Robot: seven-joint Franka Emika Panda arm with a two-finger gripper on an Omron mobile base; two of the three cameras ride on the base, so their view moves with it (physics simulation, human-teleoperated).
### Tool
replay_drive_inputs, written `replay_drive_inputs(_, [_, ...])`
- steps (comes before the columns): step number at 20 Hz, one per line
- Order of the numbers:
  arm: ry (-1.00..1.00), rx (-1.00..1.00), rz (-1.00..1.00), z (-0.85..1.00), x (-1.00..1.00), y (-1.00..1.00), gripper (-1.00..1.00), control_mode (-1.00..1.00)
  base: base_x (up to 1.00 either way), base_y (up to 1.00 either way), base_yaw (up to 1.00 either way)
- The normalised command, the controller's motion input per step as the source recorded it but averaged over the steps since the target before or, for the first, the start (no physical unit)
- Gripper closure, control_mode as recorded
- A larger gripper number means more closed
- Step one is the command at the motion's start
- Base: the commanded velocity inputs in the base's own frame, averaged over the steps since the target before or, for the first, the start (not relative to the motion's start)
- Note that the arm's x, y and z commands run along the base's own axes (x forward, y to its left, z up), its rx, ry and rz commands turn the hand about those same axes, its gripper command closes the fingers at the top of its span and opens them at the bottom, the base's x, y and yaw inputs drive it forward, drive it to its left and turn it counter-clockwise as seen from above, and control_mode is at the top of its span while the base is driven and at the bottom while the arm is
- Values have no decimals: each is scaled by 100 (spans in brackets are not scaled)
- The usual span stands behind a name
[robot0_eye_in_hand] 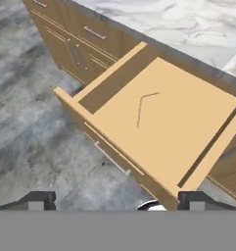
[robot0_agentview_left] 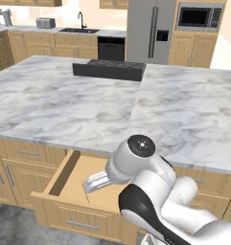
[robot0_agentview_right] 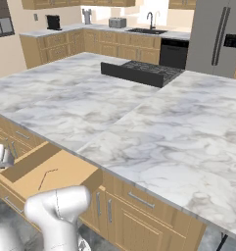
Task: Take a straw from the drawer in front and place it inside the glass cup on the dining counter.
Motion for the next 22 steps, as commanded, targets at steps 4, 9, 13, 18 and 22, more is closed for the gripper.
replay_drive_inputs(4, [3,6,0,3,61,0,-100,-100,0,0,0])
replay_drive_inputs(9, [9,1,0,-2,72,0,-100,-100,0,0,0])
replay_drive_inputs(13, [18,0,-2,-9,60,6,-100,-100,0,0,0])
replay_drive_inputs(18, [24,0,-4,-19,61,11,-100,-100,0,0,0])
replay_drive_inputs(22, [26,0,-6,-38,52,19,-100,-100,0,0,0])
